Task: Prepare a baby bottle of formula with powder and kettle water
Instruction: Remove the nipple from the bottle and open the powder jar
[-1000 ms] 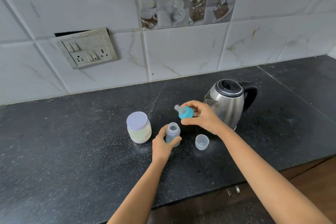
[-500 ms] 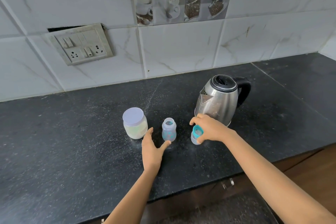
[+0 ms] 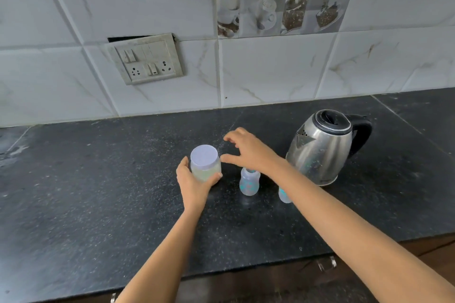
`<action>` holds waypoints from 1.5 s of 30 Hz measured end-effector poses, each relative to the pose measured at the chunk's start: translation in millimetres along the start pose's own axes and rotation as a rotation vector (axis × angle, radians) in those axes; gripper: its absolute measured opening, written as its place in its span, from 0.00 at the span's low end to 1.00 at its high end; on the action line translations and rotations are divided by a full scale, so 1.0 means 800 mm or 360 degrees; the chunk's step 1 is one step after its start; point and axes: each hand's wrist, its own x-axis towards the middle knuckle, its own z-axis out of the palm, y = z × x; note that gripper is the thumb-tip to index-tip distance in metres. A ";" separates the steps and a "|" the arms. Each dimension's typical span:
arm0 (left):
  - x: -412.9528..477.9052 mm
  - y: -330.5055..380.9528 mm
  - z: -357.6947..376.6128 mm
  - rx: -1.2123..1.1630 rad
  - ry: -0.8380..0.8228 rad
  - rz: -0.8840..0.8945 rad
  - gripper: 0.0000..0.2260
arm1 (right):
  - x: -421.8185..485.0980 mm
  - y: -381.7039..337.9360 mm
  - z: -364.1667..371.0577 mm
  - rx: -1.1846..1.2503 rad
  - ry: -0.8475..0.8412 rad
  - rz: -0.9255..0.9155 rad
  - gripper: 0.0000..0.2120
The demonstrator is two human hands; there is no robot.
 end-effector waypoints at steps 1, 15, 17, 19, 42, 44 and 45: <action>0.005 0.002 -0.001 -0.0013 -0.0068 0.0024 0.45 | 0.014 -0.011 0.009 -0.0051 -0.0048 0.0018 0.30; 0.032 -0.004 -0.017 0.0035 -0.0265 -0.0097 0.37 | 0.094 -0.033 0.087 -0.0540 -0.0149 0.0059 0.31; 0.034 -0.005 -0.018 0.0026 -0.0277 -0.0087 0.38 | 0.095 -0.031 0.088 -0.0568 -0.0122 -0.0008 0.27; 0.035 -0.005 -0.019 0.0015 -0.0291 -0.0084 0.38 | 0.095 -0.028 0.091 -0.0560 -0.0100 -0.0052 0.26; 0.044 -0.010 -0.024 0.0192 -0.0431 -0.0053 0.29 | 0.112 -0.064 0.042 -0.1057 -0.0972 -0.0362 0.33; 0.043 -0.010 -0.024 0.0225 -0.0416 -0.0079 0.27 | 0.113 -0.062 0.031 -0.1102 -0.1069 -0.0550 0.34; 0.042 -0.010 -0.024 0.0231 -0.0411 -0.0098 0.27 | 0.113 -0.059 0.028 -0.1078 -0.1083 -0.0622 0.33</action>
